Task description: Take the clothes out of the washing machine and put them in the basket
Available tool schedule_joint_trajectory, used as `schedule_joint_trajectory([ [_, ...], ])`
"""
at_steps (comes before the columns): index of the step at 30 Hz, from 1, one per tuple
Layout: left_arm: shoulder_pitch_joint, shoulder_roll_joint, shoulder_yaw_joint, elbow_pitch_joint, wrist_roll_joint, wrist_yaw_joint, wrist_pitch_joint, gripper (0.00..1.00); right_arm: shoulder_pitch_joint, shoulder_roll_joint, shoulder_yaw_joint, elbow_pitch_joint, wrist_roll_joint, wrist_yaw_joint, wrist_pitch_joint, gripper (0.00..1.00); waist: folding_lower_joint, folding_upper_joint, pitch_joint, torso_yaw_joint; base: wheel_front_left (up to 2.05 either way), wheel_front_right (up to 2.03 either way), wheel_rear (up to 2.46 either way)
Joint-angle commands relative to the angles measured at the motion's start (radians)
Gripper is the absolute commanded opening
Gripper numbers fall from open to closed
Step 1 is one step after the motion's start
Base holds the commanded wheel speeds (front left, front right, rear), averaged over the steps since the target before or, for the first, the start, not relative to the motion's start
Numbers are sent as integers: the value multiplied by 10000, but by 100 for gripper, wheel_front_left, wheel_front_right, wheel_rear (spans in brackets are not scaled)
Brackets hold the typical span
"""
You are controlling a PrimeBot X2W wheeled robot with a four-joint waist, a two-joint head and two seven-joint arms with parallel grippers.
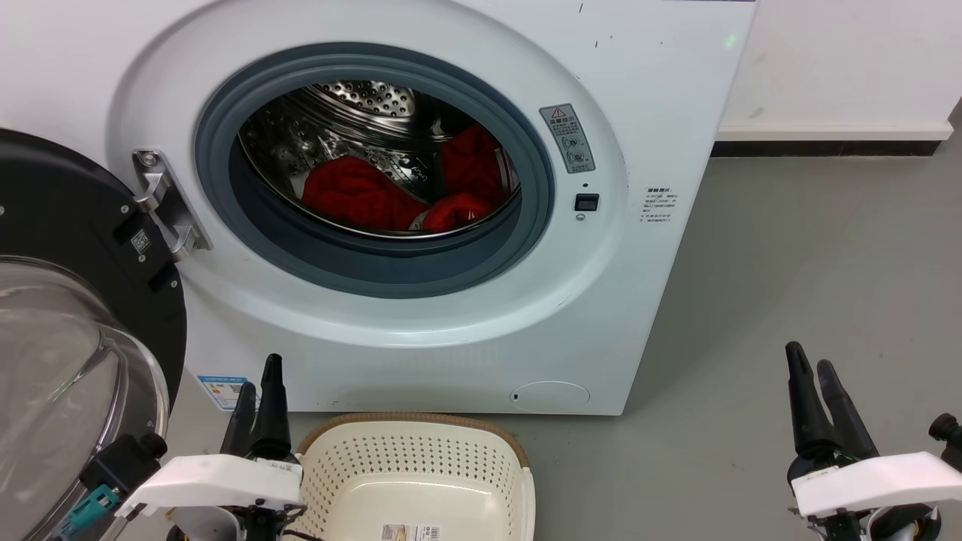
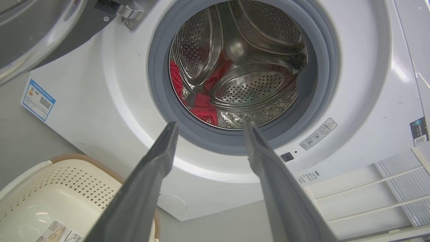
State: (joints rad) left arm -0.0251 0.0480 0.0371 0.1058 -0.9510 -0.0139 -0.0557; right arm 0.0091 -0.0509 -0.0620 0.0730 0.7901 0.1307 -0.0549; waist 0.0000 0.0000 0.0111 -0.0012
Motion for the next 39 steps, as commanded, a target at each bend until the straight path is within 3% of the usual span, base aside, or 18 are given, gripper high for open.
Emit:
schedule_joint_trajectory([
  [1, -15, 22, -51, -237, 487, 64, -128, 100, 23, -5, 5, -258, -543, 0, -137, 100, 0, 0, 1, 4, 0, 0, 0],
  [39, 591, 26, -331, -909, 4515, 120, -1189, 100, 794, 3, 44, -1442, -5090, 0, -1196, 100, 0, 0, 21, -1, 0, 0, 0],
])
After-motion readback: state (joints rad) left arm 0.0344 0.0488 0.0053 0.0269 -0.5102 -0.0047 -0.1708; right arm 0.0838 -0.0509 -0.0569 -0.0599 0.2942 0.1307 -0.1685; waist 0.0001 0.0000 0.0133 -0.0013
